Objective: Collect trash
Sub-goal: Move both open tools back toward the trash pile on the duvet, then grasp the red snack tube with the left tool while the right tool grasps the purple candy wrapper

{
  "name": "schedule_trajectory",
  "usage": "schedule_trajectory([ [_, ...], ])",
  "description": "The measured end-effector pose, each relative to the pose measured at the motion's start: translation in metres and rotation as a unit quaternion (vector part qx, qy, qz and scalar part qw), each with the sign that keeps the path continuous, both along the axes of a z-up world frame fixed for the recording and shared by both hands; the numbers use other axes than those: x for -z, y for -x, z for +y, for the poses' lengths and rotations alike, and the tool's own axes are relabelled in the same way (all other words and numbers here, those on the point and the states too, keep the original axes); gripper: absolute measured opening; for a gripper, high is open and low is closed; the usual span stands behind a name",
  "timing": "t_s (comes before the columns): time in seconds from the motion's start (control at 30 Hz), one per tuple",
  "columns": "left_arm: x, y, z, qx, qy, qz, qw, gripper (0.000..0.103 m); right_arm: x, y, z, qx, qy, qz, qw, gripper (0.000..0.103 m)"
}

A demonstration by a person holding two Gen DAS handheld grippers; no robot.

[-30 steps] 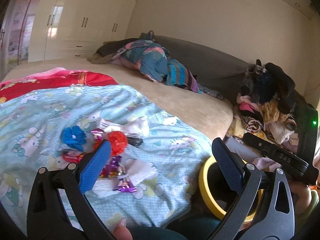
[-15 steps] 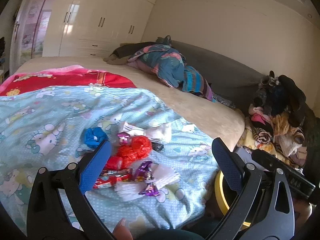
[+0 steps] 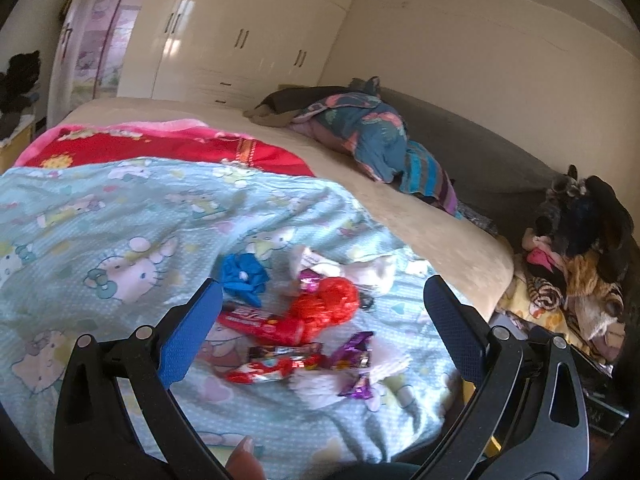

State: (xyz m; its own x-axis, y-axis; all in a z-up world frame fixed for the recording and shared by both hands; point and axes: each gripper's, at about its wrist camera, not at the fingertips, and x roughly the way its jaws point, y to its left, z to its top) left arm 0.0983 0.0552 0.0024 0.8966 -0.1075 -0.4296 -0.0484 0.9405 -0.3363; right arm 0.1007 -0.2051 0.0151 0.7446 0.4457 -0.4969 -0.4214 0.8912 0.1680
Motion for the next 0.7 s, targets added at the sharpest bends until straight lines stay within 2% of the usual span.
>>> schedule_trajectory([
  [0.23,0.016,-0.006,0.028,-0.023,0.021,0.026,0.9992,0.092,0.01,-0.008,0.027,-0.029,0.026,0.005,0.999,0.08],
  [0.33,0.029,-0.011,0.041,-0.023,0.05,0.047,0.9974,0.092,0.015,-0.012,0.038,-0.039,0.04,0.007,0.998,0.08],
  [0.47,0.042,-0.015,0.052,-0.025,0.068,0.068,0.9951,0.092,0.022,-0.019,0.053,-0.057,0.059,0.012,0.997,0.08],
  [0.7,0.068,-0.029,0.061,-0.014,0.113,0.117,0.9865,0.068,0.036,-0.031,0.072,-0.087,0.077,0.036,0.993,0.078],
])
